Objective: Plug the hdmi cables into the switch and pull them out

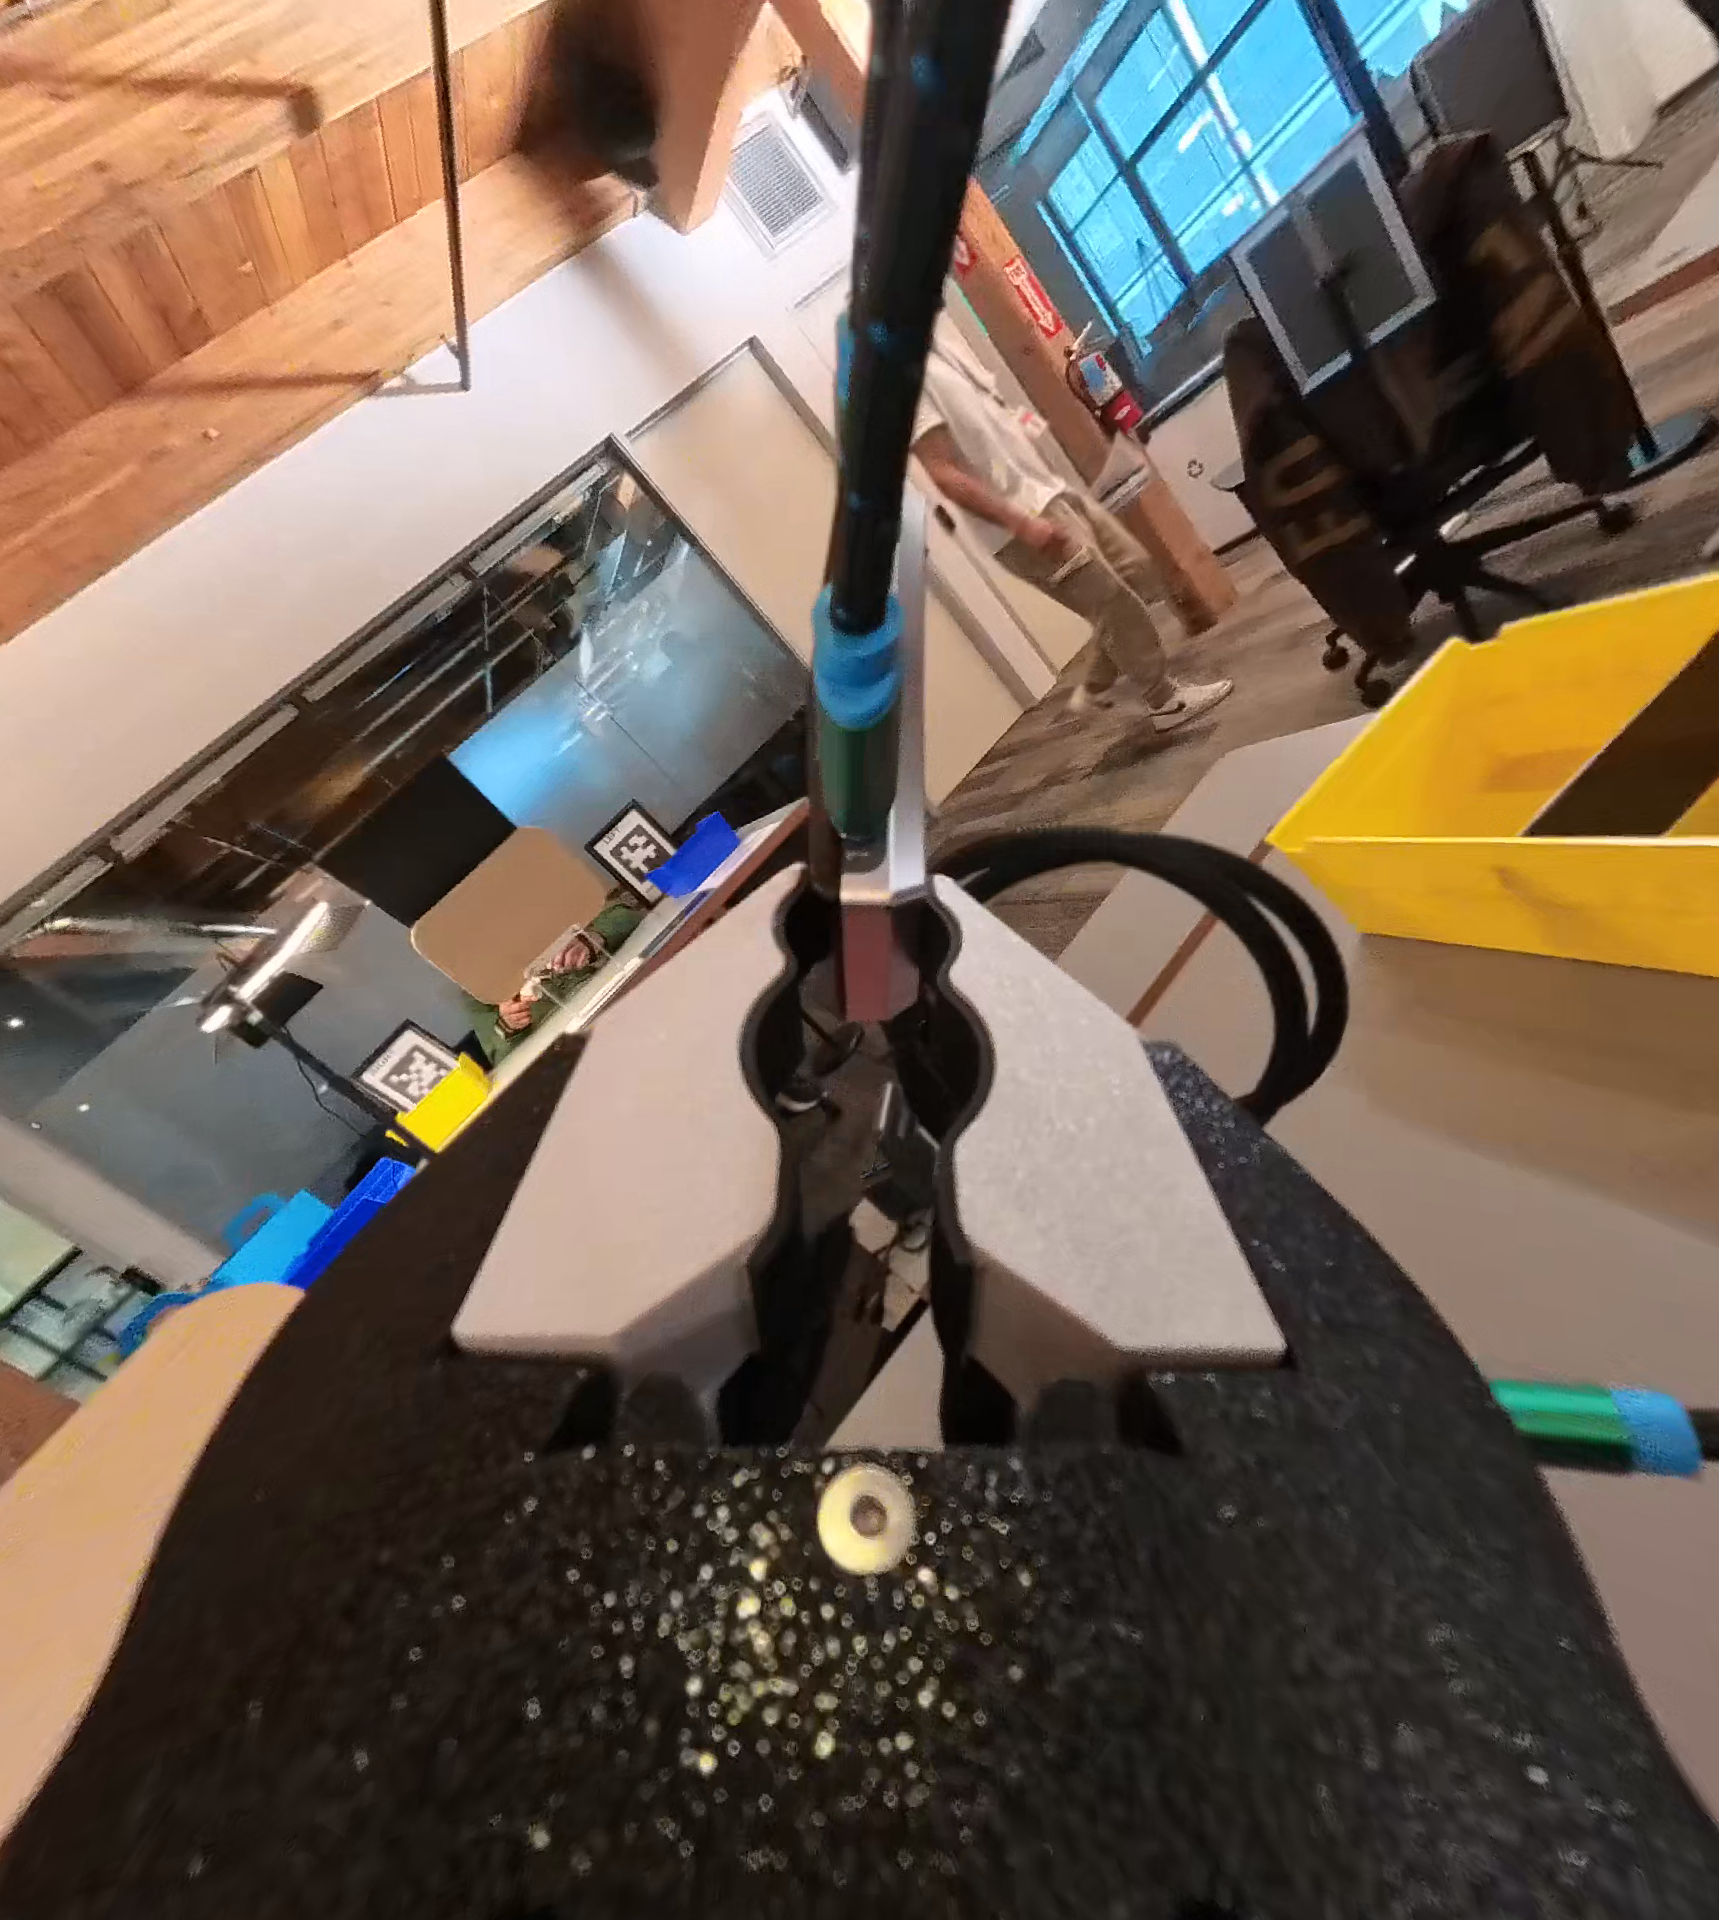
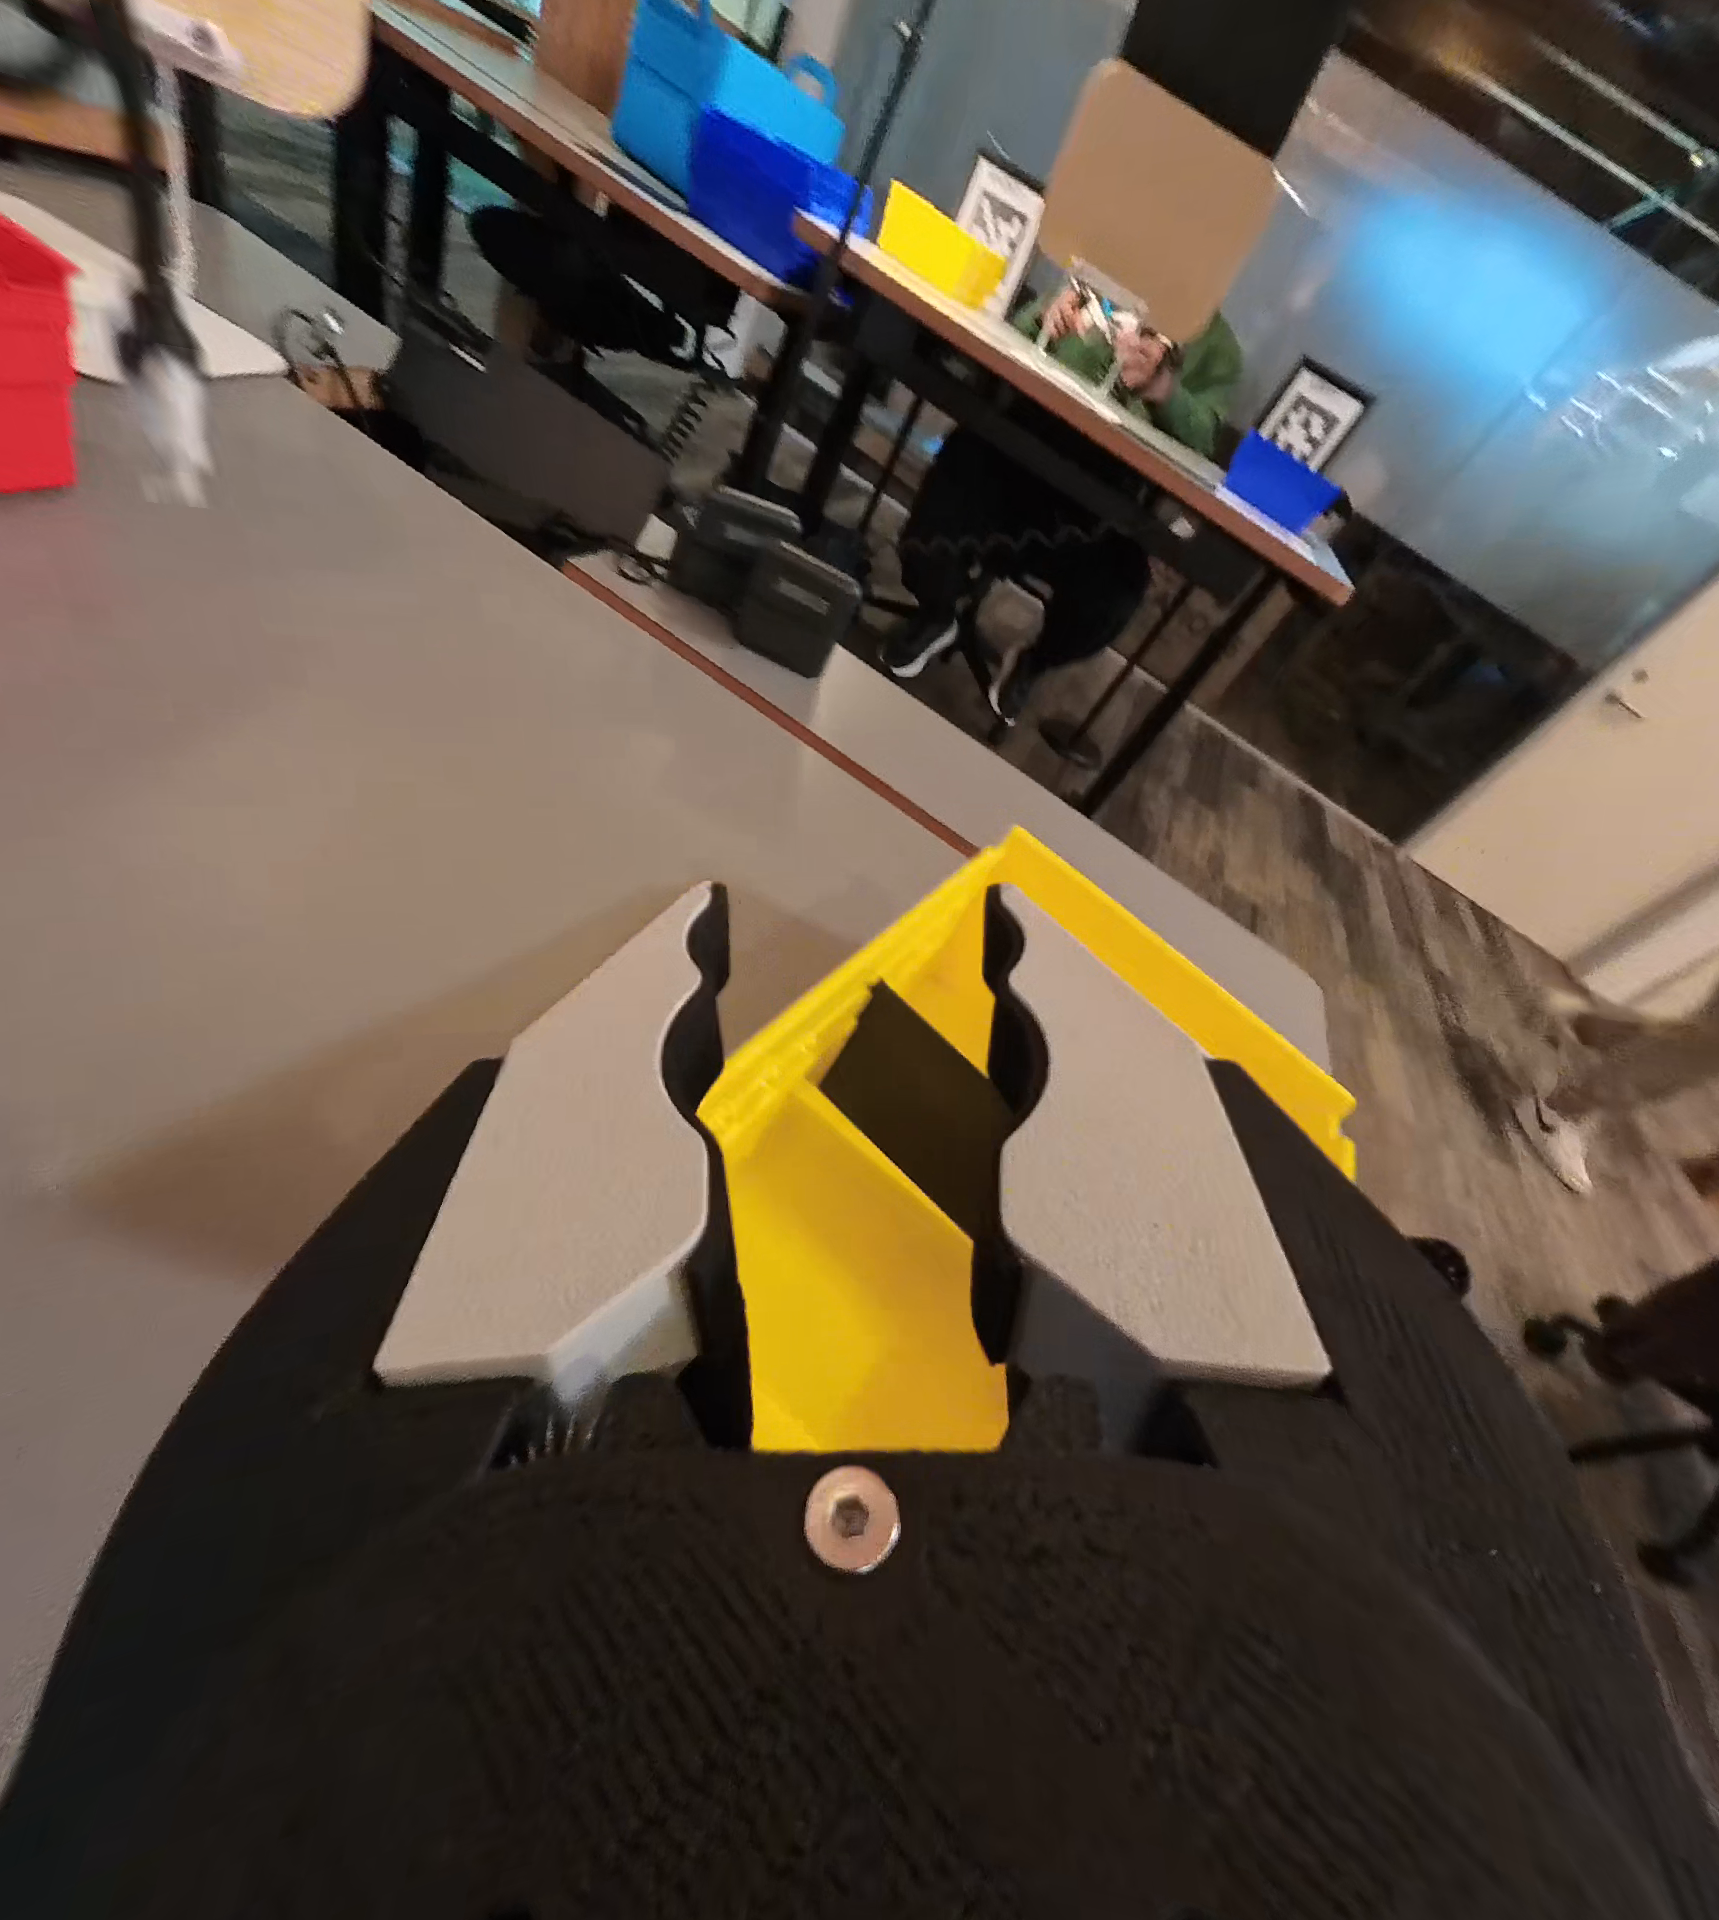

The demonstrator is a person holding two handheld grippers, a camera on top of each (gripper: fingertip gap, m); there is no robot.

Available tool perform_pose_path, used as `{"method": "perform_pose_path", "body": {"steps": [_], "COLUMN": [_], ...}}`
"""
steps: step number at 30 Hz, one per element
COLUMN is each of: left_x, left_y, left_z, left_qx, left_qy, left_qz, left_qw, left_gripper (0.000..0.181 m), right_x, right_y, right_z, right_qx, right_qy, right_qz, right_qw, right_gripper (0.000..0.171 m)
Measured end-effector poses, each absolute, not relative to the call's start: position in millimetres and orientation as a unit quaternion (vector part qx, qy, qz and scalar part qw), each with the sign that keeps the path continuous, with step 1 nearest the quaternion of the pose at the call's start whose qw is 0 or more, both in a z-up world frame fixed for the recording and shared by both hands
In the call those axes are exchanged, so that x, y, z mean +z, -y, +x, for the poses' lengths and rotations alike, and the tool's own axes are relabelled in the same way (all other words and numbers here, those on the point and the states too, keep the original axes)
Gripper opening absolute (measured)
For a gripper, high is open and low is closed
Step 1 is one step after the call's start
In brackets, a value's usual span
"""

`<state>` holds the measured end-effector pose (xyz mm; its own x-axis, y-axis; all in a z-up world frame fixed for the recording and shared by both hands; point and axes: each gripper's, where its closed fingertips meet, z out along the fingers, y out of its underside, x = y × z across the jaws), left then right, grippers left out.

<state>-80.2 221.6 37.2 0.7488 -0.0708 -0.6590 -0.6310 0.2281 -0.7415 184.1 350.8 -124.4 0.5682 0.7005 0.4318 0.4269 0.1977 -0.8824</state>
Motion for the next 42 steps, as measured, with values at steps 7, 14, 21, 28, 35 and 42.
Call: {"method": "perform_pose_path", "body": {"steps": [7, 14, 21, 28, 35, 42], "left_x": [-61, -135, -175, -211, -248, -281], "left_y": [-260, -272, -292, -303, -307, -318], "left_z": [-50, -30, -44, -42, -37, -39], "left_qx": [0.382, 0.551, 0.529, 0.542, 0.554, 0.528], "left_qy": [-0.333, -0.412, -0.396, -0.438, -0.495, -0.525], "left_qz": [-0.527, -0.406, -0.465, -0.477, -0.460, -0.493], "left_qw": [0.682, 0.601, 0.589, 0.536, 0.486, 0.450], "left_gripper": [0.017, 0.016, 0.017, 0.016, 0.017, 0.018], "right_x": [-128, -130, -151, -148, -211, -274], "right_y": [-353, -359, -329, -306, -258, -262], "right_z": [161, 155, 93, 62, 19, 3], "right_qx": [0.114, 0.111, 0.154, 0.048, 0.215, 0.230], "right_qy": [0.461, 0.445, 0.525, 0.581, 0.644, 0.615], "right_qz": [-0.613, -0.622, -0.584, -0.525, -0.571, -0.661], "right_qw": [0.632, 0.635, 0.599, 0.620, 0.461, 0.365], "right_gripper": [0.045, 0.040, 0.040, 0.033, 0.033, 0.035]}}
